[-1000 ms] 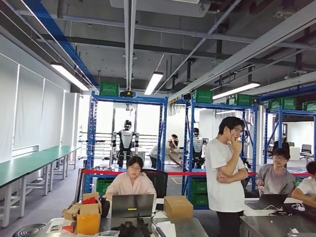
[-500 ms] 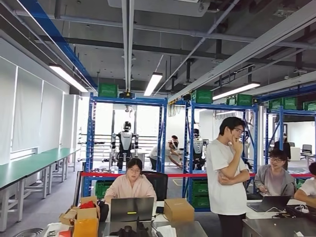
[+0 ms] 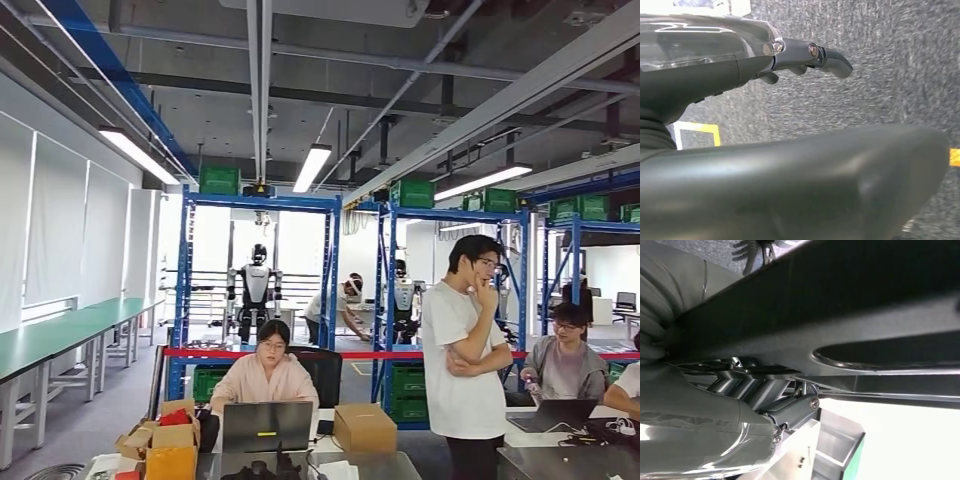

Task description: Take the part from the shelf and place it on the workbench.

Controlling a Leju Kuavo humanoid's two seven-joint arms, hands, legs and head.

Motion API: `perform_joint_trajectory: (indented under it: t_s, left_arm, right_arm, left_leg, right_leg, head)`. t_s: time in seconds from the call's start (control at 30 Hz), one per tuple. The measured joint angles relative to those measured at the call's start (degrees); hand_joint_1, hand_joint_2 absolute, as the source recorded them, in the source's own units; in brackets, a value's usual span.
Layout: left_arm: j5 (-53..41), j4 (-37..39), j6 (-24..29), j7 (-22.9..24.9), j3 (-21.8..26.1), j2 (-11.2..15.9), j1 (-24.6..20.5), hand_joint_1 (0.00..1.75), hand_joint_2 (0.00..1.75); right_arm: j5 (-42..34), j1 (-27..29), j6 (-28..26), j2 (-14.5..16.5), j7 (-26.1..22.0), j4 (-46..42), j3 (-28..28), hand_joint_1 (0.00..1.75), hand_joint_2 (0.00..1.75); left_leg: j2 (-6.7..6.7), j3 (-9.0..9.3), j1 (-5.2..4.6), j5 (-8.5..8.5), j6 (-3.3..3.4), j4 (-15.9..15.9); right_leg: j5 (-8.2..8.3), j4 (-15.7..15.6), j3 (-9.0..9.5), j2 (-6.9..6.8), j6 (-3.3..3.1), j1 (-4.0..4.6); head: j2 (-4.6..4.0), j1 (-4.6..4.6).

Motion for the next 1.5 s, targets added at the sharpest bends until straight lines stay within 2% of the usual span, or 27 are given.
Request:
perform_joint_trajectory:
  t_s: [0.07,0.13,0.23,0.27,0.3,0.33,0.37,0.4,0.47,0.57,0.63,0.73,0.77,0.8,0.83,0.9,0.93,0.97,1.03,1.1,1.17,1.27,1.3,1.33,1.4,1.43,1.5]
  left_arm:
    - [0.0,0.0,0.0,0.0,0.0,0.0,0.0,0.0,1.75]
    - [0.0,0.0,0.0,0.0,0.0,0.0,-0.2,0.0,1.75]
    - [-0.1,0.0,0.0,0.0,0.0,0.0,-0.3,0.0,1.75]
    - [-0.1,0.0,0.0,0.0,0.0,0.1,-0.1,0.0,1.75]
    - [-0.2,0.0,0.0,0.0,0.0,0.1,0.0,0.0,1.75]
    - [-0.3,0.0,0.0,0.0,0.0,0.1,0.1,0.0,1.75]
    - [-0.3,0.0,0.0,0.0,0.0,0.1,0.1,0.0,1.75]
    - [-0.4,0.0,0.0,0.0,0.0,0.1,0.1,0.0,1.75]
    - [-0.5,0.0,0.0,0.0,-0.1,0.2,0.0,0.0,1.75]
    - [-0.6,0.0,0.1,0.0,-0.1,0.2,0.2,0.0,1.75]
    - [-0.7,0.0,0.1,0.0,-0.1,0.2,0.2,0.0,1.75]
    - [-0.8,0.0,0.1,-0.1,-0.1,0.1,0.1,0.0,1.75]
    - [-0.8,0.0,0.1,-0.1,-0.1,0.1,0.1,0.0,1.75]
    - [-0.8,0.0,0.1,-0.1,-0.1,0.1,0.2,0.0,1.75]
    - [-0.8,0.0,0.1,-0.1,-0.1,0.1,0.2,0.0,1.75]
    - [-0.9,0.0,0.1,-0.1,-0.2,0.1,0.1,0.0,1.75]
    - [-1.0,0.0,0.1,-0.2,-0.2,0.1,0.0,0.0,1.75]
    - [-1.0,0.0,0.1,-0.3,-0.2,0.1,-0.1,0.0,1.75]
    - [-1.1,0.0,0.0,-0.4,-0.2,0.0,-0.2,0.0,1.75]
    - [-1.2,0.0,0.0,-0.4,-0.2,-0.1,-0.2,0.0,1.75]
    - [-1.2,0.0,0.0,-0.4,-0.2,-0.2,-0.5,0.0,1.75]
    - [-1.2,0.0,0.0,-0.5,-0.2,-0.2,-0.5,0.0,1.75]
    - [-1.2,0.0,0.0,-0.5,-0.3,-0.2,-0.4,0.0,1.75]
    - [-1.2,0.0,0.0,-0.5,-0.3,-0.2,-0.3,0.0,1.75]
    - [-1.3,0.0,0.0,-0.5,-0.3,-0.2,-0.3,0.0,1.75]
    - [-1.3,0.0,0.0,-0.5,-0.3,-0.2,-0.3,0.0,1.75]
    - [-1.3,0.0,0.0,-0.5,-0.3,-0.2,-0.2,0.0,1.75]
  right_arm:
    - [0.0,0.0,0.0,0.0,0.0,0.0,0.0,1.75,1.75]
    - [0.0,-0.2,0.0,0.1,0.0,-0.1,0.0,1.75,1.75]
    - [0.0,-0.1,0.0,0.1,-0.1,0.0,0.0,1.75,1.75]
    - [0.0,0.1,0.0,0.1,-0.1,0.1,0.0,1.75,1.75]
    - [0.0,0.3,0.0,0.1,-0.1,0.1,0.0,1.75,1.75]
    - [0.0,0.4,0.0,0.1,-0.1,0.1,0.0,1.75,1.75]
    - [0.0,0.4,0.0,0.1,-0.1,0.1,0.0,1.75,1.75]
    - [0.0,0.4,0.0,0.1,-0.1,0.1,0.0,1.75,1.75]
    - [0.0,0.5,-0.1,0.1,-0.1,0.2,0.0,1.75,1.75]
    - [0.1,0.8,-0.3,0.0,-0.2,0.1,0.0,1.75,1.75]
    - [0.3,0.9,-0.5,-0.2,-0.4,0.0,-0.1,1.75,1.75]
    - [0.5,1.2,-0.6,-0.4,-0.6,-0.1,-0.1,1.75,1.75]
    - [0.6,1.4,-0.6,-0.5,-0.6,-0.2,-0.1,1.75,1.75]
    - [0.7,1.6,-0.6,-0.7,-0.6,-0.2,-0.1,1.75,1.75]
    - [0.7,1.8,-0.6,-0.7,-0.6,-0.2,-0.1,1.75,1.75]
    - [0.8,1.8,-0.6,-0.9,-0.6,-0.3,-0.1,1.75,1.75]
    - [0.8,1.7,-0.6,-1.0,-0.6,-0.4,-0.1,1.75,1.75]
    - [0.8,1.7,-0.5,-1.0,-0.6,-0.4,-0.1,1.75,1.75]
    - [0.9,1.5,-0.2,-1.1,-0.6,-0.5,0.0,1.75,1.75]
    - [0.9,1.3,0.0,-1.1,-0.6,-0.6,0.0,1.75,1.75]
    - [0.9,0.8,0.1,-1.0,-0.6,-0.7,0.1,1.75,1.75]
    - [1.1,0.4,0.2,-0.9,-0.5,-0.6,0.4,1.75,1.75]
    - [1.3,0.4,0.2,-0.8,-0.4,-0.6,0.5,1.75,1.75]
    - [1.4,0.4,0.2,-0.8,-0.3,-0.5,0.6,1.75,1.75]
    - [1.5,0.2,0.2,-0.8,-0.3,-0.5,0.9,1.75,1.75]
    - [1.6,0.1,0.2,-0.8,-0.3,-0.4,1.0,1.75,1.75]
    - [1.5,-0.2,0.2,-0.8,-0.3,-0.3,1.2,1.75,1.75]
  left_leg:
    - [0.13,0.67,-0.08,0.03,-0.54,0.3]
    - [0.25,-0.35,-0.13,-1.19,-0.66,3.1]
    - [0.28,-6.33,-0.37,-5.06,-0.86,12.5]
    - [0.28,-7.89,-0.42,-5.26,-0.94,14.1]
    - [0.28,-8.57,-0.45,-4.28,-0.94,13.8]
    - [0.28,-8.22,-0.48,-2.13,-0.87,11.6]
    - [0.31,-7.17,-0.53,0.6,-0.71,7.9]
    - [0.34,-6.14,-0.68,2.36,-0.5,4.7]
    - [0.41,-4.89,-1.06,3.6,0.12,0.8]
    - [0.39,-4.22,-1.08,3.43,1.12,0.0]
    - [0.37,-3.39,-0.73,3.22,1.63,-0.3]
    - [0.37,-2.55,-0.56,2.42,1.92,-0.4]
    - [0.36,-2.21,-0.52,2.06,1.86,-0.4]
    - [0.35,-1.75,-0.47,1.67,1.76,-0.4]
    - [0.33,-1.15,-0.42,1.23,1.6,-0.4]
    - [0.29,0.12,-0.32,0.34,1.21,-0.6]
    - [0.28,0.54,-0.31,0.01,0.98,-0.7]
    - [0.27,0.78,-0.3,-0.26,0.69,-0.8]
    - [0.33,1.22,-0.33,-0.27,-0.01,-0.8]
    - [0.41,1.45,-0.3,-0.46,-0.45,0.1]
    - [0.43,-0.58,-0.33,-2.06,-0.55,4.1]
    - [0.44,-7.12,-0.53,-5.37,-0.6,13.5]
    - [0.45,-8.46,-0.56,-4.98,-0.54,14.3]
    - [0.48,-8.75,-0.6,-3.31,-0.46,13.2]
    - [0.99,-7.16,-0.85,1.91,-0.12,6.8]
    - [1.28,-6.35,-1.13,3.32,0.04,3.7]
    - [1.6,-5.63,-1.61,4.06,0.64,1.0]
  right_leg:
    - [0.62,-1.3,1.28,0.08,-0.43,-0.17]
    - [0.42,-2.1,2.67,-0.02,-0.76,-0.42]
    - [-0.29,-2.2,3.43,-0.04,-1.27,-0.31]
    - [-0.58,-2.2,3.7,0.03,-1.34,-0.24]
    - [-0.91,-2.2,4.07,0.11,-1.35,-0.18]
    - [-1.29,-2.2,4.59,0.18,-1.28,-0.14]
    - [-1.74,-2.2,5.16,0.2,-1.16,-0.12]
    - [-2.14,-2.2,5.7,0.18,-0.96,-0.08]
    - [-2.91,-2.1,6.24,0.17,-0.32,-0.03]
    - [-3.46,-1.4,6.66,0.19,0.69,0.0]
    - [-4.72,1.4,5.54,0.18,1.38,-0.13]
    - [-8.61,11.5,-0.65,0.13,2.41,-0.8]
    - [-8.92,13.8,-2.51,0.13,2.64,-0.98]
    - [-8.09,14.1,-3.41,0.12,2.79,-1.1]
    - [-6.06,12.2,-3.25,0.11,2.82,-1.16]
    - [-0.97,5.0,-1.06,0.1,2.63,-1.12]
    - [0.09,1.9,-0.14,0.06,2.34,-0.95]
    - [0.56,0.2,0.36,0.05,1.94,-0.76]
    - [-0.01,-0.8,0.72,0.08,0.89,-0.44]
    - [0.28,-1.4,1.77,0.13,0.02,-0.63]
    - [0.03,-1.9,2.86,0.06,-0.62,-0.78]
    - [-0.89,-2.0,3.72,-0.15,-1.18,-0.42]
    - [-1.3,-2.0,4.15,-0.29,-1.26,-0.28]
    - [-1.75,-2.0,4.73,-0.53,-1.26,-0.16]
    - [-2.85,-2.0,6.21,-1.0,-0.97,-0.02]
    - [-3.36,-2.0,6.79,-1.28,-0.68,0.03]
    - [-4.14,-1.9,7.34,-1.69,0.12,0.09]
  head:
    - [0.0,-0.02]
    - [-0.02,-0.02]
    - [-0.04,-0.02]
    - [-0.04,-0.02]
    - [-0.05,-0.02]
    - [-0.05,-0.02]
    - [-0.05,-0.02]
    - [-0.05,-0.02]
    - [-0.01,-0.04]
    - [0.01,-0.05]
    - [0.01,-0.05]
    - [-0.02,-0.07]
    - [-0.03,-0.07]
    - [-0.03,-0.07]
    - [-0.04,-0.07]
    - [-0.05,-0.05]
    - [-0.04,-0.06]
    - [-0.02,-0.06]
    - [0.01,-0.03]
    - [-0.01,0.03]
    - [-0.02,0.05]
    - [-0.04,0.05]
    - [-0.04,0.05]
    - [-0.04,0.05]
    - [-0.05,0.05]
    - [-0.04,0.06]
    - [-0.02,0.09]
